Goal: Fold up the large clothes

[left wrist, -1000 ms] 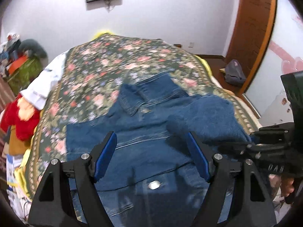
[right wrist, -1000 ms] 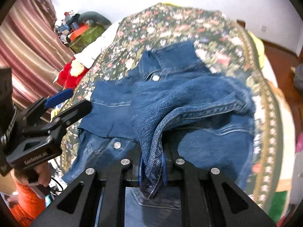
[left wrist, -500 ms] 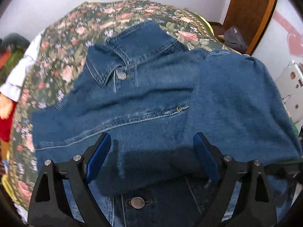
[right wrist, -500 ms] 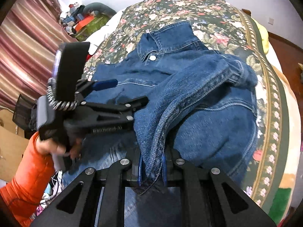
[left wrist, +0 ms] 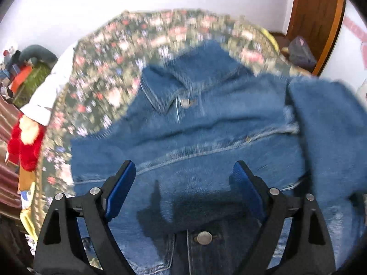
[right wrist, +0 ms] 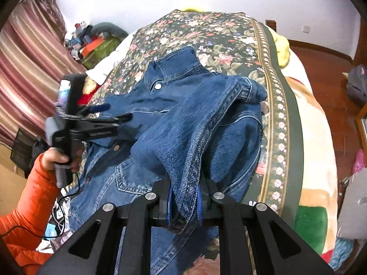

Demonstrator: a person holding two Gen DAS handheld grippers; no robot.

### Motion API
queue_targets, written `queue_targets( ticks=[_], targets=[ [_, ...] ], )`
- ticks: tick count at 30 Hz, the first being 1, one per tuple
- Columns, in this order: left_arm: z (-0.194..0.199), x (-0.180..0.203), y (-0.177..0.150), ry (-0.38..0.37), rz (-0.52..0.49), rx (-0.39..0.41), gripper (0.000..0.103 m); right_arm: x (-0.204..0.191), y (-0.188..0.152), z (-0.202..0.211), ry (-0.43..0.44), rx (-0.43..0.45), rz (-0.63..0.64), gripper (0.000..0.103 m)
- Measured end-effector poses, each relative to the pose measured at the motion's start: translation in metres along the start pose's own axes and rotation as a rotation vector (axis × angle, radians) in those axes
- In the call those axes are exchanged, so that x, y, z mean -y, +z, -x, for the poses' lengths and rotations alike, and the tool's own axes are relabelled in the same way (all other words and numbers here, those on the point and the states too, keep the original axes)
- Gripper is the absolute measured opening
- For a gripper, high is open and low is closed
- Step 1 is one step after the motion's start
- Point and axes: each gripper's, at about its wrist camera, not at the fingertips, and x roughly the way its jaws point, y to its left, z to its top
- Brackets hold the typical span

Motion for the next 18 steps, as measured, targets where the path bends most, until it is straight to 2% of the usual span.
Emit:
queue_targets(
  ticks=[4,6,8,14,16,18],
  targets=[
    [0.033,-0.004,-0.004,-0.042,0.035,0.065,0.088,-0.011,0.005,-0.033,-0.022,-0.041,0.042,0.012],
    [0.037,-0.005,-0.009,-0.068,0.038,0.064,0.088,-0.021,0.009,-0.05,-0.101,-0.032,0.119,0.012],
    [0.039,-0.002,-0.017,-0.051,0.021,0.064,0.088,-0.029,0.011,-0.068,-0.195,-0.023,0.19,0.012],
    [0.039,-0.005,-0.038,-0.041,0.008,0.051,0.088,-0.018,0.014,-0.085,-0.237,-0.035,0.161,0.014],
    [0.039,-0.009,-0.042,-0.052,0.025,0.05,0.088,-0.019,0.014,-0.089,-0.266,-0.036,0.193,0.021],
    [0.038,-0.014,-0.045,-0.069,0.051,0.046,0.088,-0.023,0.014,-0.093,-0.297,-0.041,0.24,0.022]
  ],
)
